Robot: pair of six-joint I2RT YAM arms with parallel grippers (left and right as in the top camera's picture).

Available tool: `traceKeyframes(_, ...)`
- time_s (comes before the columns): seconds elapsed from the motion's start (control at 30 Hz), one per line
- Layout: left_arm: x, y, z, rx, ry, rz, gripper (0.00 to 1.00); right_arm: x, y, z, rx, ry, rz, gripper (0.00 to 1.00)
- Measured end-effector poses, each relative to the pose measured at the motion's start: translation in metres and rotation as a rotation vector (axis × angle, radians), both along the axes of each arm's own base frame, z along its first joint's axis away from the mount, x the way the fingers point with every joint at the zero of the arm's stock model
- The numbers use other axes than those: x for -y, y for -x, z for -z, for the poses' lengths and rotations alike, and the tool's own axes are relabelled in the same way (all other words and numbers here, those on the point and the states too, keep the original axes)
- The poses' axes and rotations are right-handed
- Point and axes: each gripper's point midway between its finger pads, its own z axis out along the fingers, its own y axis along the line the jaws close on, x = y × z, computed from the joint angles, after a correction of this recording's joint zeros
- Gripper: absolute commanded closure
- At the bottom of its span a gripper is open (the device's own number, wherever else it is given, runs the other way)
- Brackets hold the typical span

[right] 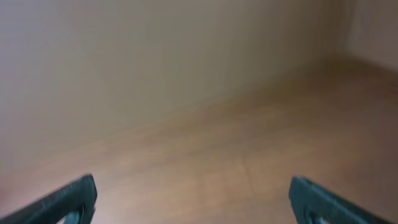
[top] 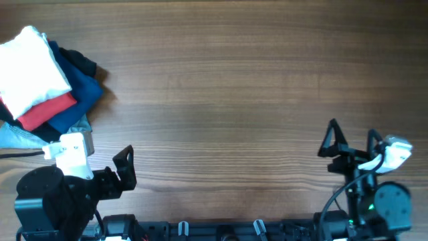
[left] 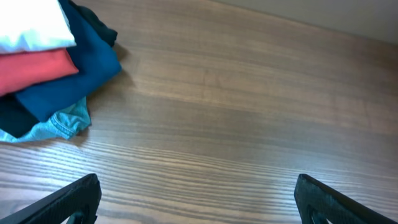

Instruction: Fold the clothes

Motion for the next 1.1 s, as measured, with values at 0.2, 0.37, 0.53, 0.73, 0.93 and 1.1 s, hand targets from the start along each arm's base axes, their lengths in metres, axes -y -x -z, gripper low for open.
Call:
traceKeyframes(0.2,0.0,0.0,0.001,-0.002,0.0,0.0,0.0,-0.014,-0.021,0.039,0.147,0.039,-0.072,0.0)
traceKeyframes(0.37,0.0,0.0,0.0,-0.001,0.0,0.0,0.0,-0.029,-0.035,0.102,0.074,0.166,-0.159,0.0)
traceKeyframes(0.53,0.0,0.0,0.0,-0.001,0.0,0.0,0.0,-0.034,-0.035,0.099,0.089,0.185,-0.189,0.0)
traceKeyframes(0.73,0.0,0.0,0.0,-0.001,0.0,0.0,0.0,-0.035,-0.034,0.099,0.089,0.185,-0.192,0.0)
traceKeyframes(0.93,0.0,0.0,0.0,-0.001,0.0,0.0,0.0,-0.035,-0.034,0.099,0.089,0.185,-0.192,0.0)
traceKeyframes(1.1,0.0,0.0,0.001,-0.001,0.0,-0.001,0.0,-0.035,-0.034,0.099,0.089,0.185,-0.192,0.0)
